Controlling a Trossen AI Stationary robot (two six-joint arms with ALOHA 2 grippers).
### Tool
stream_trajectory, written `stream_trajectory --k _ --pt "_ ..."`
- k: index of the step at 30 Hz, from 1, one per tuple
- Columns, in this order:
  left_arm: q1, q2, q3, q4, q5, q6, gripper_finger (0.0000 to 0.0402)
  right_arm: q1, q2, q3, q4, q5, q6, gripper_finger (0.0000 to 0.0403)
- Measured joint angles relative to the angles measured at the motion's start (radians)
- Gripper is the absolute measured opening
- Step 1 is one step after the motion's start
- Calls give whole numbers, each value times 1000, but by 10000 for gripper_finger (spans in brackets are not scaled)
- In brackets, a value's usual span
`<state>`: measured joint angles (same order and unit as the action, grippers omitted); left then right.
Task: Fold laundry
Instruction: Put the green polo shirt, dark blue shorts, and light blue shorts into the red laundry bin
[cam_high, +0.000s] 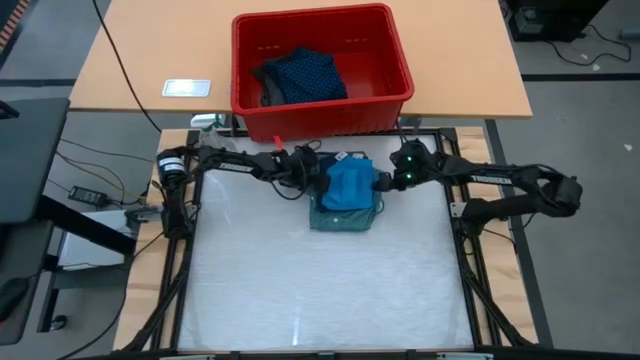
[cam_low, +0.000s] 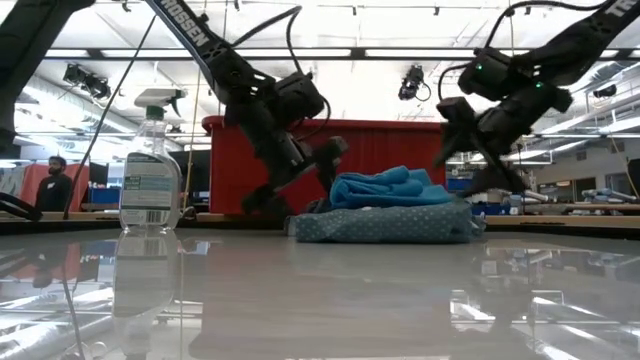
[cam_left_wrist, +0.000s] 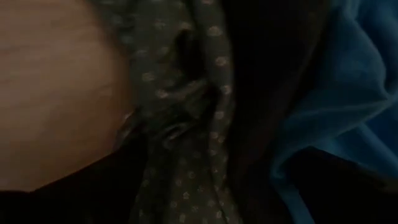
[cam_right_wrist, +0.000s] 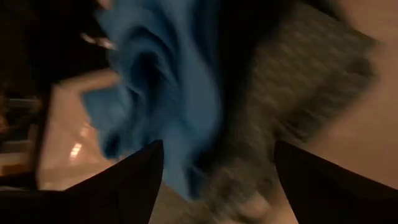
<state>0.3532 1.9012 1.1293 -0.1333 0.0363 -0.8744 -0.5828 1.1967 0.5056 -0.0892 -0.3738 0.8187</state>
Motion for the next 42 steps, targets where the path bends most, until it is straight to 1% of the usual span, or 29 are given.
stream_trajectory --k 2,4,7,11,14,16,20,23,26,30,32,33,35,36,39,42 --pt "10 -33 -3 -36 5 -16 384 1 -26 0 -82 27 -24 307" --pt "12 -71 -3 -49 -21 -6 384 1 -41 -1 -131 48 -40 307" --pt "11 -107 -1 -70 -76 47 384 0 -46 -9 -133 51 -44 307" --pt "21 -83 -3 -89 -80 82 385 0 -26 -18 -130 47 -51 307" --pt "32 -35 -2 -60 -80 87 385 0 -6 -31 -116 42 -52 307" --pt "33 1 -2 -9 -73 90 385 -4 5 -42 -97 35 -52 307" --pt "32 48 0 90 -56 118 385 -9 50 -68 -5 24 -31 307" --pt "32 83 0 153 -40 132 385 -15 114 -73 93 14 -22 307" --pt "37 102 1 193 -13 132 385 -22 213 -74 205 7 -5 307" --pt "36 132 0 293 36 158 379 -27 361 -69 427 -38 44 306" --pt "32 148 0 348 61 201 359 -27 421 -67 526 -57 82 301" --pt "32 162 0 371 78 211 343 -26 447 -67 592 -61 98 296" --pt "30 182 1 397 96 213 301 -26 480 -66 669 -70 135 277" --pt "30 190 2 405 97 213 275 -26 490 -61 680 -73 147 264" --pt "29 215 2 457 116 223 183 -26 498 -42 667 -77 139 205" --pt "28 220 -2 507 129 242 85 -27 501 -15 649 -111 116 122"
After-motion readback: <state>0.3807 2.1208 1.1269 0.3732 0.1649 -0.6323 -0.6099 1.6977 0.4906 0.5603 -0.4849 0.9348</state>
